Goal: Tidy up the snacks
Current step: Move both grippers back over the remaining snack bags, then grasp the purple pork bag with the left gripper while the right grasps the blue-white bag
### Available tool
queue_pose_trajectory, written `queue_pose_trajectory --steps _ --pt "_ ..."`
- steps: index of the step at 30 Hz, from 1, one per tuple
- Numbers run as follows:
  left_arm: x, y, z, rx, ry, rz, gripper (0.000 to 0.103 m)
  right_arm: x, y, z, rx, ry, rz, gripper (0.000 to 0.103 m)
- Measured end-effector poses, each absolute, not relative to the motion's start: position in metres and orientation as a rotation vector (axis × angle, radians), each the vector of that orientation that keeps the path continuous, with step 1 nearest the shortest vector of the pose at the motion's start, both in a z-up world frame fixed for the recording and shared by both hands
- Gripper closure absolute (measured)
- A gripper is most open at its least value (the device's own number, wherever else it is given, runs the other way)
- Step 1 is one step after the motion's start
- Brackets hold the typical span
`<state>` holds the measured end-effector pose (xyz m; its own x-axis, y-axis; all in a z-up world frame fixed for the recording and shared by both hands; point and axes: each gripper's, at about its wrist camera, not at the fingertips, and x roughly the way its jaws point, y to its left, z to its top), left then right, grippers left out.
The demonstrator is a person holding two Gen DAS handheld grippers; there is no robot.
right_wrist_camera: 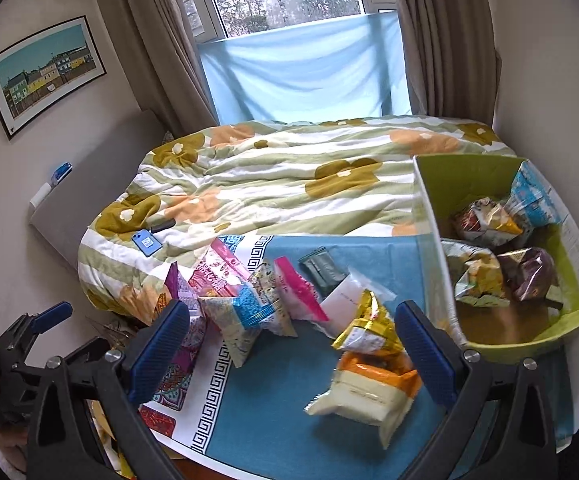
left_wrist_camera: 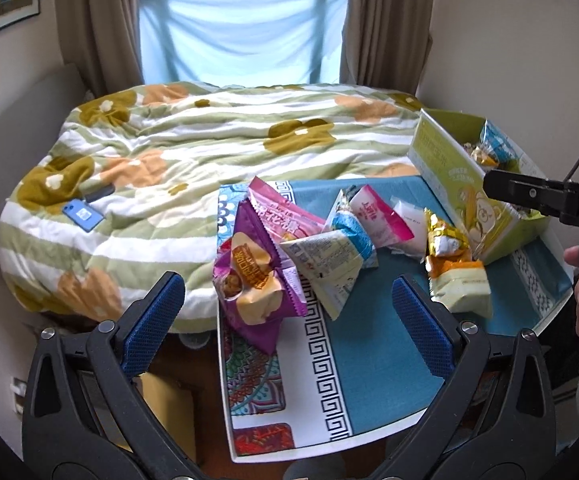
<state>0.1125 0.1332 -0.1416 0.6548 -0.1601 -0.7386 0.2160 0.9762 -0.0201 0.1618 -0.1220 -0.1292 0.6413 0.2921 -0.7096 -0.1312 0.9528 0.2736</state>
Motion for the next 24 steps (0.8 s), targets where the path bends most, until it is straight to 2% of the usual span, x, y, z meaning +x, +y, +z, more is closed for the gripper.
queue_pose_trajectory --steps 12,22,23,24 --pt "0.173 0.14 -0.238 0.17 0.893 -0.293 0.001 0.221 -0.06 -0.225 0.375 1.023 0.194 0.001" --pt "0.191 0.13 -0.264 0.272 0.881 -0.299 0.001 0.23 -0.048 -0.259 0.582 1.062 0.143 0.001" --pt "0.192 0.129 -0.265 0.27 0.881 -0.311 0.001 0.23 -0.049 -0.261 0.616 1.061 0.139 0.001" --pt "0.193 0.129 -0.266 0.271 0.882 -0.324 0.007 0.231 -0.05 -0.263 0.639 1.06 0.131 0.001"
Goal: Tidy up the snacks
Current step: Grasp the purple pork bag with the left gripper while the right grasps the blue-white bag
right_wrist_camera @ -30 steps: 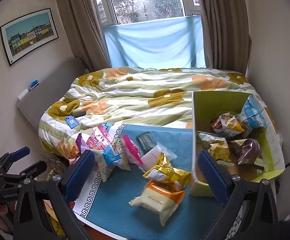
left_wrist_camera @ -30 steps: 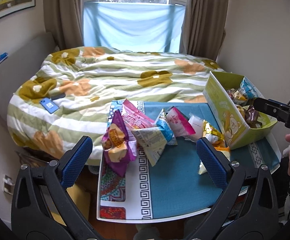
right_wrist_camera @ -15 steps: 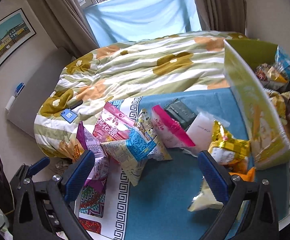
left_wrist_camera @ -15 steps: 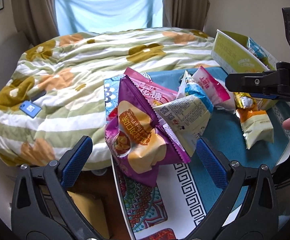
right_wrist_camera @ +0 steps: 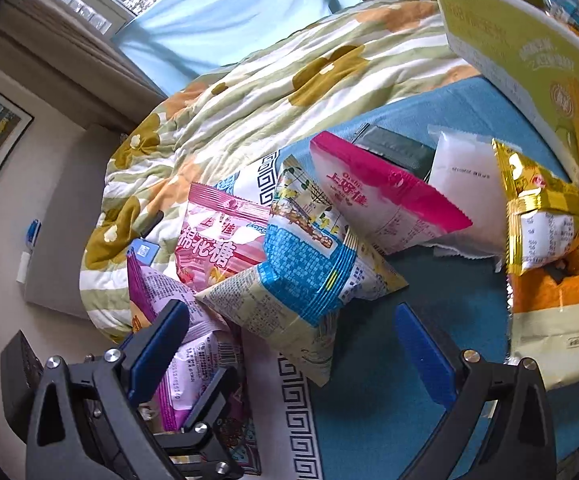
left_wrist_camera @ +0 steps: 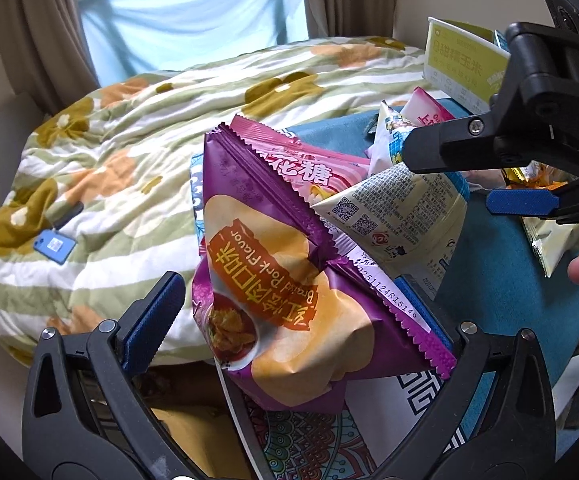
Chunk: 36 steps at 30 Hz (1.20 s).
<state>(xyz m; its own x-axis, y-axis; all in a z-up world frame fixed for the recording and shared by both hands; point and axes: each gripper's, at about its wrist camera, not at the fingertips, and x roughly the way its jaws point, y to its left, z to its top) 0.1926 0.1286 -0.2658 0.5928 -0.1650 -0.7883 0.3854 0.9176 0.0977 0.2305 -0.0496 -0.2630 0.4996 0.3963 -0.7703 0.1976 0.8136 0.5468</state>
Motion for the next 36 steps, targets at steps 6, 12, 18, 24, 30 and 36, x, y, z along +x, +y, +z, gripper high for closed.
queue_pose_trajectory --steps 6,12,18,24,30,36 --pt "0.194 0.121 -0.272 0.318 0.891 -0.358 0.02 0.236 -0.051 -0.272 0.693 1.077 0.074 0.001" --pt "0.193 0.119 -0.274 0.354 0.895 -0.374 0.031 0.236 -0.054 -0.286 0.801 1.11 0.05 0.001" --pt "0.19 0.119 -0.273 0.344 0.904 -0.386 0.033 0.239 -0.062 -0.291 0.917 1.11 0.034 0.001" --pt "0.185 0.119 -0.269 0.329 0.915 -0.391 0.034 0.247 -0.065 -0.302 0.997 1.114 0.012 0.002" --pt "0.184 0.118 -0.265 0.325 0.92 -0.392 0.036 0.246 -0.064 -0.305 1.035 1.118 0.046 0.039" --pt "0.178 0.12 -0.252 0.306 0.916 -0.389 0.037 0.242 -0.064 -0.292 0.987 1.101 0.061 0.049"
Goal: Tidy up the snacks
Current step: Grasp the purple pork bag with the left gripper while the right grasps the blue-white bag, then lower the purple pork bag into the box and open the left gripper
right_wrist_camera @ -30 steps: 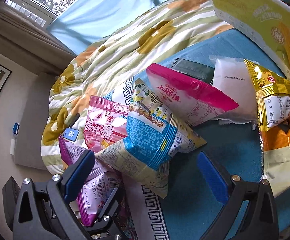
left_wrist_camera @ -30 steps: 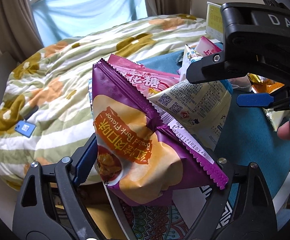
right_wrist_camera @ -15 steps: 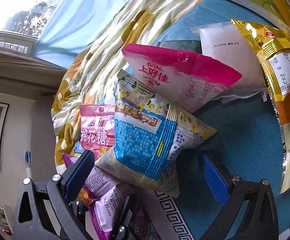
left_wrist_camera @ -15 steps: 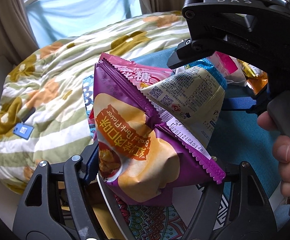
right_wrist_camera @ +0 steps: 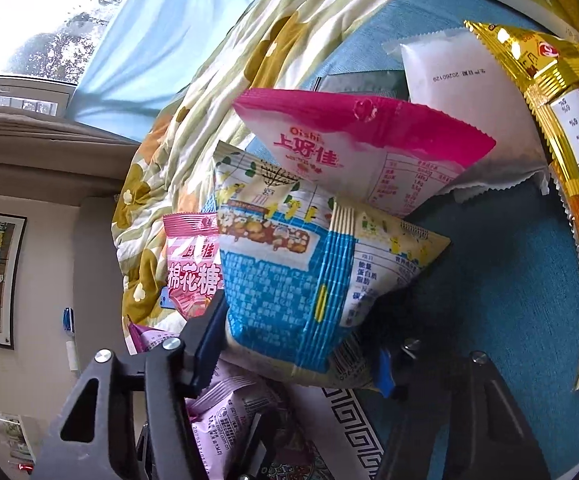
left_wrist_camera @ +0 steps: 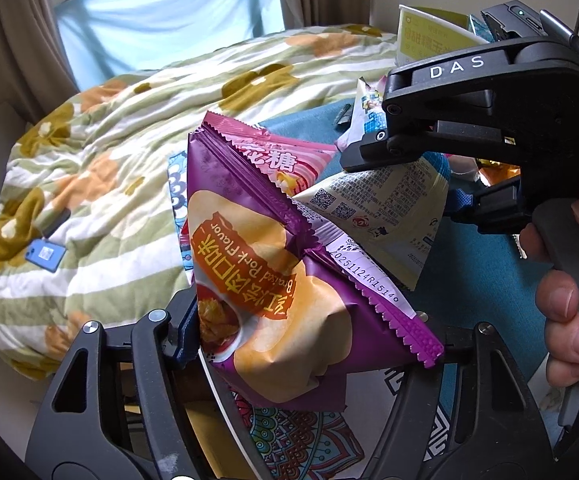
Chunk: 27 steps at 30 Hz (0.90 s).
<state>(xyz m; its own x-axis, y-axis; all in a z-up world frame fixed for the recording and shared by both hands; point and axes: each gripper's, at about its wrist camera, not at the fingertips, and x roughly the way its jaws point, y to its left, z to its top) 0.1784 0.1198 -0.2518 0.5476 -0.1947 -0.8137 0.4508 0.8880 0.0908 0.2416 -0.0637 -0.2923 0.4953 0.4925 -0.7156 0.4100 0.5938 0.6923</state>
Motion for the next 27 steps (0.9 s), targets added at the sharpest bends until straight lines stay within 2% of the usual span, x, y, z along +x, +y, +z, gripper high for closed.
queue_pose_trajectory --steps 8,16,27 --pt "0.163 0.112 -0.217 0.297 0.877 -0.38 0.037 0.228 -0.07 -0.265 0.926 1.064 0.091 0.051" --pt "0.147 0.084 -0.162 0.281 0.799 -0.377 0.037 0.203 -0.098 -0.206 0.835 0.967 0.104 0.051" --pt "0.139 -0.021 -0.071 0.263 0.659 -0.388 0.037 0.172 -0.191 -0.126 0.751 0.821 0.132 0.05"
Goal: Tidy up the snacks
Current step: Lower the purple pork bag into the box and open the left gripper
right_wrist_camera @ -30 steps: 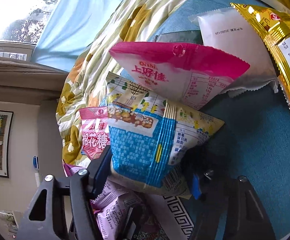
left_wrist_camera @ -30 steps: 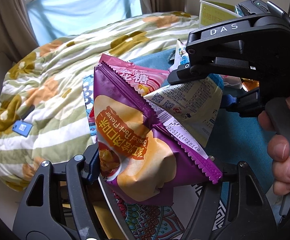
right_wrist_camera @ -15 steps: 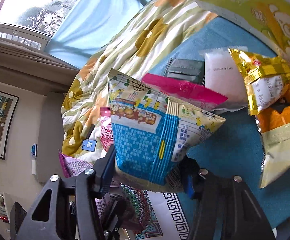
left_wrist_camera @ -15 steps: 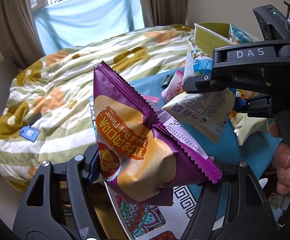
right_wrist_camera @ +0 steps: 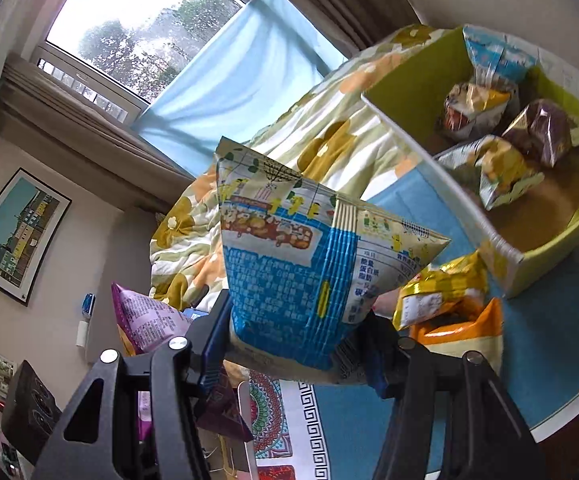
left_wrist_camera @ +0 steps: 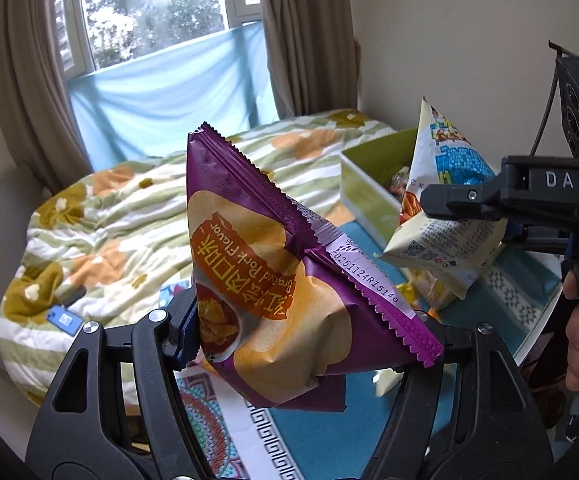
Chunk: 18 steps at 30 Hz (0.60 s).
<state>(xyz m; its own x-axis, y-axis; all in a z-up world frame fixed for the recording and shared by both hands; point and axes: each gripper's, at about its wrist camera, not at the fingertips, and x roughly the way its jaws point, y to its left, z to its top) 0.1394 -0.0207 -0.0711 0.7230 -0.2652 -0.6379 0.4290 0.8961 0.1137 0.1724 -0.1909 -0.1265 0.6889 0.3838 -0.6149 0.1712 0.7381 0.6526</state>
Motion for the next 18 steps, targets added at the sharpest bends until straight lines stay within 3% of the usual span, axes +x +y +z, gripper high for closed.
queue_pose_trajectory --steps 8,18 --pt "0.162 -0.128 -0.036 0.145 0.626 -0.463 0.037 0.167 -0.302 -0.084 0.598 0.747 0.105 0.05" --pt "0.203 -0.252 -0.087 0.106 0.775 -0.443 0.037 0.17 -0.416 -0.096 0.502 0.765 0.077 0.05"
